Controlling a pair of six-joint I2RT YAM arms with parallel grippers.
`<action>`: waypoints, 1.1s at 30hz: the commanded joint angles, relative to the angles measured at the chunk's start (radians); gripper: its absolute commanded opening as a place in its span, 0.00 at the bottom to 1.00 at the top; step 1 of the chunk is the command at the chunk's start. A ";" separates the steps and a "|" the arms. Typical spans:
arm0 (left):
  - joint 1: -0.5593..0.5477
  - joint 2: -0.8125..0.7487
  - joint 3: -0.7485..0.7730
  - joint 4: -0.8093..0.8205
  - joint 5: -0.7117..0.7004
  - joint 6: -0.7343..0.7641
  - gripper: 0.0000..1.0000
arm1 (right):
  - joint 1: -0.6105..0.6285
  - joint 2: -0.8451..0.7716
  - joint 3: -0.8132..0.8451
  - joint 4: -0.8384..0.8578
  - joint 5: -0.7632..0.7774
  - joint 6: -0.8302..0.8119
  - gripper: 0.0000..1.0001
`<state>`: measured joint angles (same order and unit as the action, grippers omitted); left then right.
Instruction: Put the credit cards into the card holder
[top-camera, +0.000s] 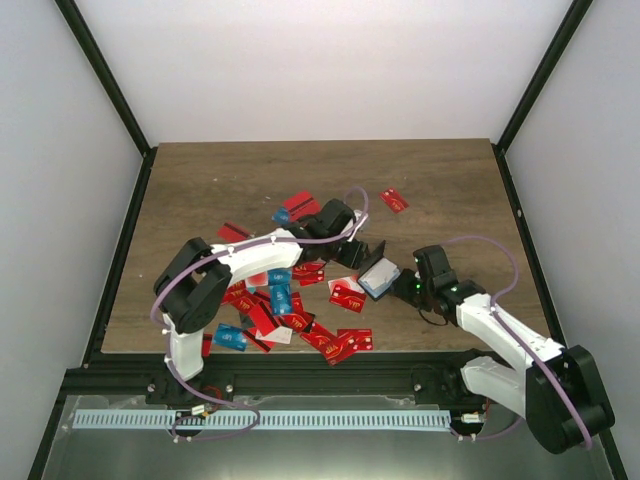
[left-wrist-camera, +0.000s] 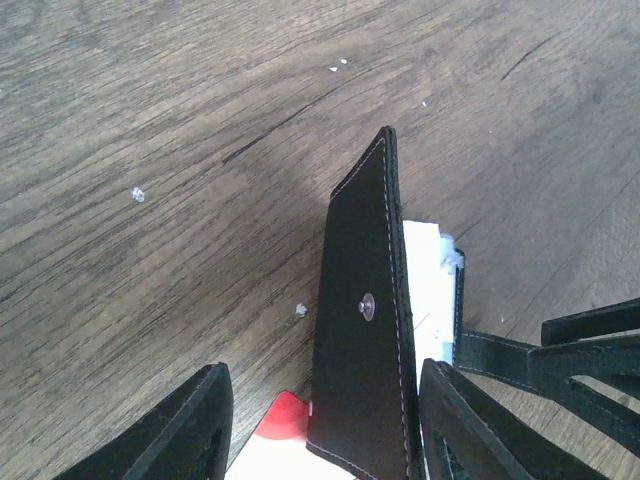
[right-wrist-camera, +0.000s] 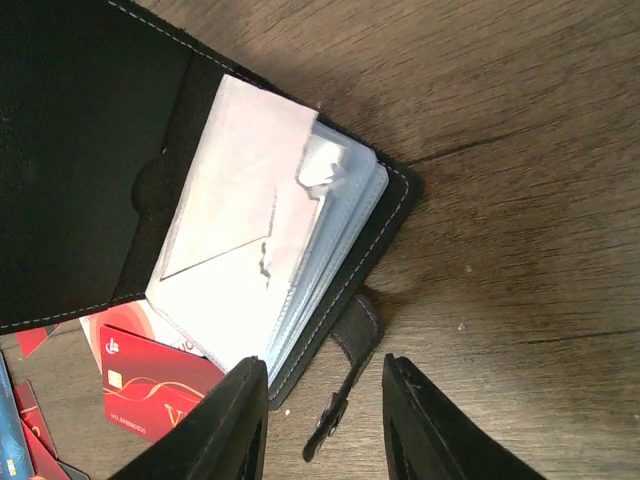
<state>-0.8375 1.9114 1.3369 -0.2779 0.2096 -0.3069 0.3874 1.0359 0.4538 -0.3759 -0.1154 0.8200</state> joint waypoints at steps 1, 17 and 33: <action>0.012 -0.012 -0.005 0.005 -0.011 0.018 0.53 | -0.009 0.004 0.026 0.012 -0.004 -0.021 0.34; 0.016 0.017 -0.035 0.022 -0.062 0.011 0.40 | -0.010 0.008 0.150 -0.003 -0.020 -0.124 0.53; 0.021 -0.007 -0.101 0.085 -0.034 -0.006 0.23 | -0.034 0.230 0.184 0.108 -0.004 -0.141 0.56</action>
<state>-0.8234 1.9114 1.2507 -0.2203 0.1638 -0.3141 0.3809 1.2438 0.6136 -0.3042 -0.1440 0.6933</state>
